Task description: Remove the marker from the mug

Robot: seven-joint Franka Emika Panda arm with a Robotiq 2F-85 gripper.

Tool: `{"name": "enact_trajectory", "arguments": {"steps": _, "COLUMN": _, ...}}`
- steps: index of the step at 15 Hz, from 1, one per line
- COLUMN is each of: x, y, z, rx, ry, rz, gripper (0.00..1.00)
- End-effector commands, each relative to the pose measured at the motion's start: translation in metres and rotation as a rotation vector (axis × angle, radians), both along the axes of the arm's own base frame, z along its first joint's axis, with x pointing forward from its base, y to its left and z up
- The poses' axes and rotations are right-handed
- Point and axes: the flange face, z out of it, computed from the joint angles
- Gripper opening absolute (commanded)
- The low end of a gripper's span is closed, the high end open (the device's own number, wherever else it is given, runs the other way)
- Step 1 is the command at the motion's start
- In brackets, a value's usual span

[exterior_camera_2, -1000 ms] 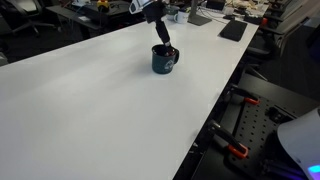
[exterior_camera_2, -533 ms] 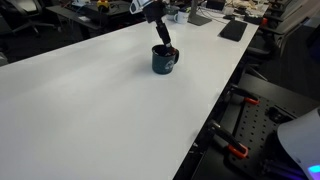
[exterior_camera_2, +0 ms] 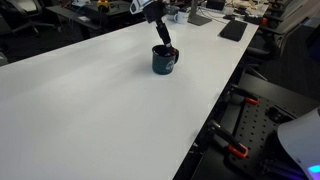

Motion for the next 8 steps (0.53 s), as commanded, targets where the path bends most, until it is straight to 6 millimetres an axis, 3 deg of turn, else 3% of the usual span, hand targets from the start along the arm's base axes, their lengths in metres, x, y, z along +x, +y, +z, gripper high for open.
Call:
{"name": "enact_trajectory", "arguments": {"steps": 1, "x": -0.0014, "y": 0.0026, "z": 0.0038, "rx": -0.011, "ry": 0.016, "rz": -0.018, "gripper": 0.1}}
{"name": "enact_trajectory", "arguments": {"steps": 3, "x": -0.0015, "y": 0.003, "z": 0.0064, "rx": -0.01, "ry": 0.02, "rz": -0.019, "gripper": 0.01}}
{"name": "enact_trajectory", "arguments": {"steps": 8, "x": -0.0021, "y": 0.0022, "z": 0.0041, "rx": -0.01, "ry": 0.023, "rz": -0.025, "gripper": 0.0}}
